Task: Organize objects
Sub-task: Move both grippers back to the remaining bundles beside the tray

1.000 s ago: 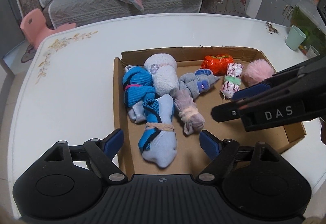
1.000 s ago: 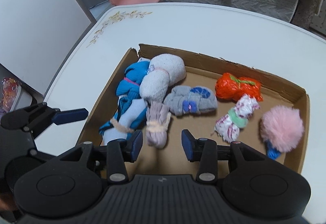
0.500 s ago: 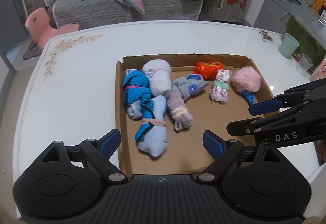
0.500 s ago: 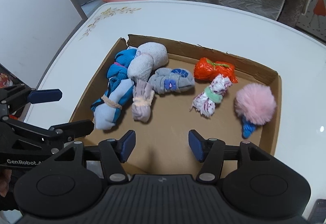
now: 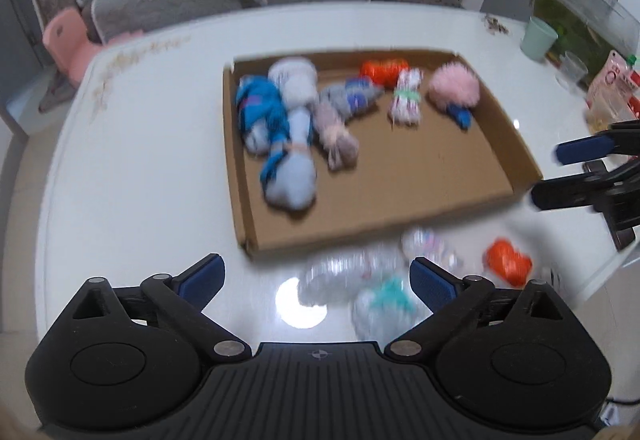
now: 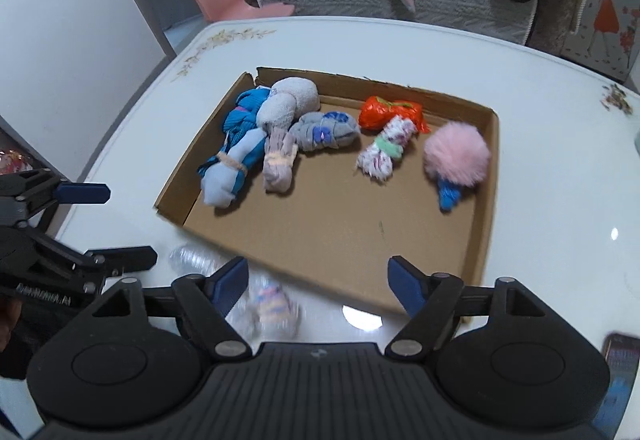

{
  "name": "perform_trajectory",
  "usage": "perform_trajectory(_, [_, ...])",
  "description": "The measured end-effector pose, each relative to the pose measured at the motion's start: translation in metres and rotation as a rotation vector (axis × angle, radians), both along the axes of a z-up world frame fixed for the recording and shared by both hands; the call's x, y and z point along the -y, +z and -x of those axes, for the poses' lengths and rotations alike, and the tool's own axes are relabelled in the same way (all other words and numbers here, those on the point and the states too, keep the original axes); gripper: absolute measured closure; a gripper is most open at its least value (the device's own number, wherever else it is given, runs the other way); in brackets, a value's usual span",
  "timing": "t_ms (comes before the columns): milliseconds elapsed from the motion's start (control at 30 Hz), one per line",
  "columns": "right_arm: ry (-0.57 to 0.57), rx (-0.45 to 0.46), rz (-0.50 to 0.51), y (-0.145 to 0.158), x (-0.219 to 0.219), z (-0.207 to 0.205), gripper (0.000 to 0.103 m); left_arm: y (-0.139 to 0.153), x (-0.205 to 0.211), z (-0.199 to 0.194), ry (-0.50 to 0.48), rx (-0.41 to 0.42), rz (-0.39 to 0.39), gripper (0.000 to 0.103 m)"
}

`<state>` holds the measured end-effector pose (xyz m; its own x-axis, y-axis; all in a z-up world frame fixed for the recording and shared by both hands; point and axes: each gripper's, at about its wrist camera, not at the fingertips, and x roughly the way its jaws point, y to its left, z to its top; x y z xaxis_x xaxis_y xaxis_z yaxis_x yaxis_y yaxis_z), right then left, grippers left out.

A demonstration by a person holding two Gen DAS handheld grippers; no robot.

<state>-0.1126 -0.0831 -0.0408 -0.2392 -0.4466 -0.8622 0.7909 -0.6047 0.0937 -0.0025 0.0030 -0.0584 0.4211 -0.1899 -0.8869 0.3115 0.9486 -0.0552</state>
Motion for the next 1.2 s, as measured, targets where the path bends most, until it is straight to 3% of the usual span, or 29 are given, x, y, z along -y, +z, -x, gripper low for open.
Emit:
perform_trajectory(167, [-0.052, -0.042, 0.014, -0.006, -0.044, -0.02, 0.017, -0.02, -0.004, 0.028, -0.016, -0.091, 0.005, 0.003])
perform_trajectory(300, [-0.037, -0.082, 0.073, -0.018, -0.081, -0.047, 0.004, -0.031, 0.006, 0.048, -0.081, -0.106, -0.014, 0.003])
perform_trajectory(367, [-0.038, -0.099, 0.064, -0.029, -0.092, -0.057, 0.003, -0.04, 0.014, 0.056, -0.109, -0.097, -0.032, 0.004])
perform_trajectory(500, [-0.016, -0.098, 0.036, -0.056, -0.098, -0.069, 0.012, -0.061, 0.03, 0.068, -0.147, -0.09, -0.044, 0.008])
perform_trajectory(633, [-0.013, -0.117, -0.006, -0.077, -0.097, -0.072, 0.013, -0.077, 0.035, 0.072, -0.14, -0.09, -0.026, 0.012])
perform_trajectory(767, [-0.024, -0.131, -0.046, -0.09, -0.097, -0.068, 0.02, -0.088, 0.034, 0.069, -0.122, -0.065, -0.048, 0.012])
perform_trajectory(1033, [-0.097, -0.125, -0.058, -0.095, -0.109, -0.053, 0.033, -0.085, 0.029, 0.061, -0.07, -0.026, -0.009, 0.022])
perform_trajectory(1200, [-0.187, -0.145, -0.071, -0.093, -0.115, -0.038, 0.031, -0.084, 0.034, 0.066, -0.092, -0.039, -0.003, 0.02])
